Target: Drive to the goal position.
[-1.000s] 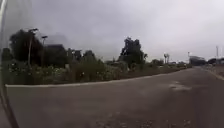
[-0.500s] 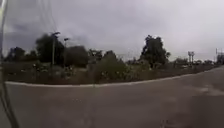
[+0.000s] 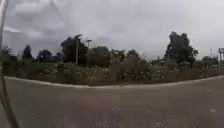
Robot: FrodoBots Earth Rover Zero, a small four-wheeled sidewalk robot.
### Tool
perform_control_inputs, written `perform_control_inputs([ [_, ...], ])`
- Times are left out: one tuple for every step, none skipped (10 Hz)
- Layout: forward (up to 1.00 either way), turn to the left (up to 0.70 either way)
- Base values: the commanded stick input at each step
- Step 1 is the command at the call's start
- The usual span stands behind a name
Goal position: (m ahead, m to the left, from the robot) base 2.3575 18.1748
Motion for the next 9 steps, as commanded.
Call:
perform_control_inputs([
  [0.70,0.35],
  [0.70,0.35],
  [0.70,0.35],
  [0.70,0.35],
  [0.70,0.35],
  [0.70,0.35],
  [0.70,0.35],
  [0.70,0.35],
  [0.70,0.35],
])
